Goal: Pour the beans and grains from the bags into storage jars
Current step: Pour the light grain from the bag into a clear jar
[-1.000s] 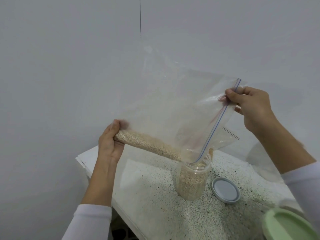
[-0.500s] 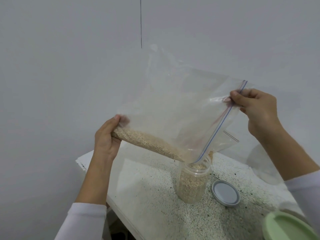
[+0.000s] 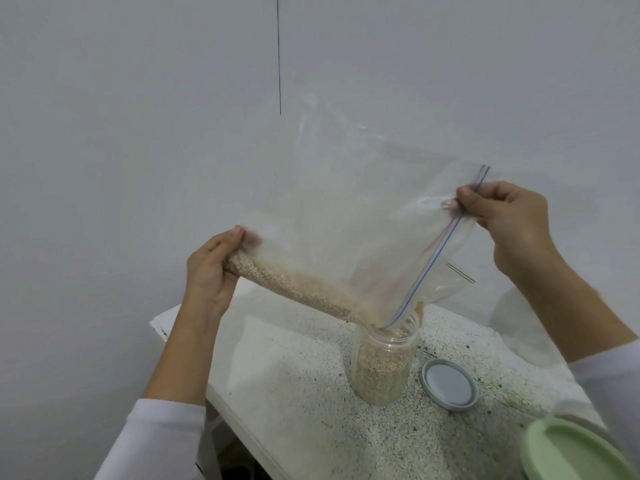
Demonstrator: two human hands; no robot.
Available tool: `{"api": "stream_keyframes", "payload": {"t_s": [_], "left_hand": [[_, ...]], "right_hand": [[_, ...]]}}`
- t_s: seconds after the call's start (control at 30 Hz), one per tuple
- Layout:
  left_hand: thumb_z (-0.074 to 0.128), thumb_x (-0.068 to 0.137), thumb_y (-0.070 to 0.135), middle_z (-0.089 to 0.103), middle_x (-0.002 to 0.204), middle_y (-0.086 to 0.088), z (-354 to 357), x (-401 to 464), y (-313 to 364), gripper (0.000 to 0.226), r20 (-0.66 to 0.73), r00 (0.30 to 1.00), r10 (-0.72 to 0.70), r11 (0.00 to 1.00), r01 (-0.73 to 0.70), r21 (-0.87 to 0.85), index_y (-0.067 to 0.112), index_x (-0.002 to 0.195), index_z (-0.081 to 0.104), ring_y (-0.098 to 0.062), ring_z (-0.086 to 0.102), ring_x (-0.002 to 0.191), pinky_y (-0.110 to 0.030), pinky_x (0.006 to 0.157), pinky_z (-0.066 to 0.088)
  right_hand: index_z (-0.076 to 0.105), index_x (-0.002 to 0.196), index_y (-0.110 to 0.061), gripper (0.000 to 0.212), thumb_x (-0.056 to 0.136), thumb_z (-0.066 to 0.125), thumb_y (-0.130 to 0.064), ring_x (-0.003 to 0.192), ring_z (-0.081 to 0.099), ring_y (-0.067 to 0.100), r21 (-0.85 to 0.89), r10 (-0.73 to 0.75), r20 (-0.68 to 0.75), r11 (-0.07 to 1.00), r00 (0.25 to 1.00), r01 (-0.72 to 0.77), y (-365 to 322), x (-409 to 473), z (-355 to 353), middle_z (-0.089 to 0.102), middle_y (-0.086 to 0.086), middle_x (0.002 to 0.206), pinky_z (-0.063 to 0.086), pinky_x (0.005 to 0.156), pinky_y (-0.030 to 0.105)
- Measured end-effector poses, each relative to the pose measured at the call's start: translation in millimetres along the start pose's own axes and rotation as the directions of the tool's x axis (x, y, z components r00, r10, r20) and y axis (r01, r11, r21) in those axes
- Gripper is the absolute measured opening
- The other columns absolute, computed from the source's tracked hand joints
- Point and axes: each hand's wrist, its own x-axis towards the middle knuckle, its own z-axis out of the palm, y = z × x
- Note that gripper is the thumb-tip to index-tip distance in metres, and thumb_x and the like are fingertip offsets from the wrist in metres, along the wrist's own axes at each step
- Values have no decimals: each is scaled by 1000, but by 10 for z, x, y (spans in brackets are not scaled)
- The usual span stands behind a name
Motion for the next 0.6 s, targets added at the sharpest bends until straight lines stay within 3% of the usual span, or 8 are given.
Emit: {"api": "stream_keyframes", "payload": {"t_s": [0.23, 0.33, 0.43, 0.6], "left_hand": [[78, 57, 26, 73, 75, -3, 26, -33, 22, 26, -32, 999, -6, 1000, 7, 28, 9, 74, 72, -16, 68, 75, -53, 99, 43], [73, 66, 19, 73, 77, -3, 2, -19, 28, 9, -49, 999, -12, 1000, 13, 13, 11, 70, 73, -15, 68, 77, -49, 97, 45], [71, 68, 18, 73, 77, -3, -24, 1, 15, 7, -52, 999, -12, 1000, 14, 27, 12, 69, 74, -15, 68, 78, -43, 91, 50], [68, 76, 13, 73, 78, -3, -65, 39, 19, 6, -48, 999, -6, 1000, 7, 23, 9, 75, 73, -14, 68, 76, -30, 74, 57]], "right_hand": [[63, 76, -14, 11, 85, 66, -8, 50, 58, -6, 20, -35, 10, 999, 999, 35, -25, -7, 25, 64, -15, 49, 41, 60, 3], [62, 78, -13, 11, 86, 66, -6, 50, 58, -6, 31, -57, -1, 998, 998, 57, -40, -12, 30, 64, -15, 50, 42, 61, 4], [61, 77, -14, 12, 86, 65, -7, 51, 58, -7, 5, -60, 24, 998, 998, 59, -72, -15, 59, 63, -16, 49, 41, 68, 6], [62, 77, -14, 12, 86, 66, -6, 53, 60, -5, 6, -78, 22, 997, 997, 78, -123, 0, 80, 65, -15, 51, 42, 64, 4]]}}
